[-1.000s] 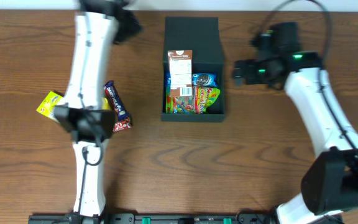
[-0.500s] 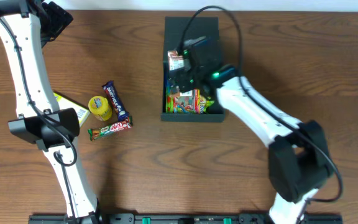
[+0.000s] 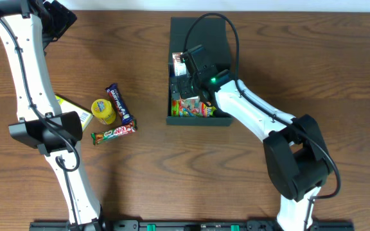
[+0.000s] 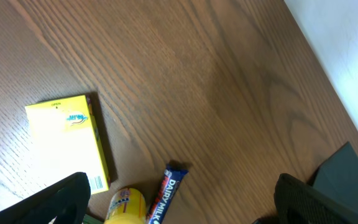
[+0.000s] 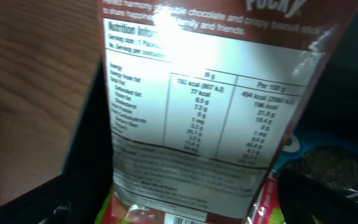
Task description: Pack container
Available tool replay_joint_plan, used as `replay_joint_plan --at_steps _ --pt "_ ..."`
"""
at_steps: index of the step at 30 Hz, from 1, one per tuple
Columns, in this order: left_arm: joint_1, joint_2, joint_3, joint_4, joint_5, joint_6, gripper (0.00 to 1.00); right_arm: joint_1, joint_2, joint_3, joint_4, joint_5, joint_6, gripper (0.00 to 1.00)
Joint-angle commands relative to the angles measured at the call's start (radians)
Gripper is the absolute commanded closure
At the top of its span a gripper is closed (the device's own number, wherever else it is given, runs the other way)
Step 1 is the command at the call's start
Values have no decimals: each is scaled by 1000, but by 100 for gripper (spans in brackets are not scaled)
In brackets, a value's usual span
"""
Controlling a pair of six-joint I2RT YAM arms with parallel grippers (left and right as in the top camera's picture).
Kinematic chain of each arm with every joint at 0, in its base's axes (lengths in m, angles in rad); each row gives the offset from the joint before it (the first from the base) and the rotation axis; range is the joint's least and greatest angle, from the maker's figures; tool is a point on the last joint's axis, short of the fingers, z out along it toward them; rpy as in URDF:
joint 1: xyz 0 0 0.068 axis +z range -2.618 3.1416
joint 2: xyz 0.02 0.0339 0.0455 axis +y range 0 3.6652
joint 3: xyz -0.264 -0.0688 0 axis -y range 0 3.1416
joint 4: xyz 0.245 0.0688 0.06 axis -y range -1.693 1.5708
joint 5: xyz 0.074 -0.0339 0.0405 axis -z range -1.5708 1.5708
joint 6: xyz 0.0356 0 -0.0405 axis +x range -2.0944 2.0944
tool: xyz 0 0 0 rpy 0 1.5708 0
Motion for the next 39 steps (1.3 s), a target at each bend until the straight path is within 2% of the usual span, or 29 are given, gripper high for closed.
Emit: replay_joint_plan --at_steps 1,2,8,14,21,31,35,37,39 --pt "1 3 9 -1 1 6 4 9 37 6 -1 31 18 2" --pt "1 3 9 -1 1 6 4 9 38 6 -1 32 18 3" --pt "1 3 9 2 1 6 4 8 38 6 0 31 18 22" --pt "1 3 9 2 0 6 4 8 35 33 -28 31 16 23" --pt "1 3 9 2 0 6 4 6 34 161 -156 32 -85 26" --pt "1 3 9 2 -1 6 4 -6 24 279 -496 42 -367 25" --pt "1 3 9 2 0 6 4 -10 23 296 -589 42 -547 16" --pt "1 3 9 1 0 6 4 -15 23 296 -632 42 -661 16" --pt "1 3 9 1 0 6 4 -27 23 295 -639 43 -702 14"
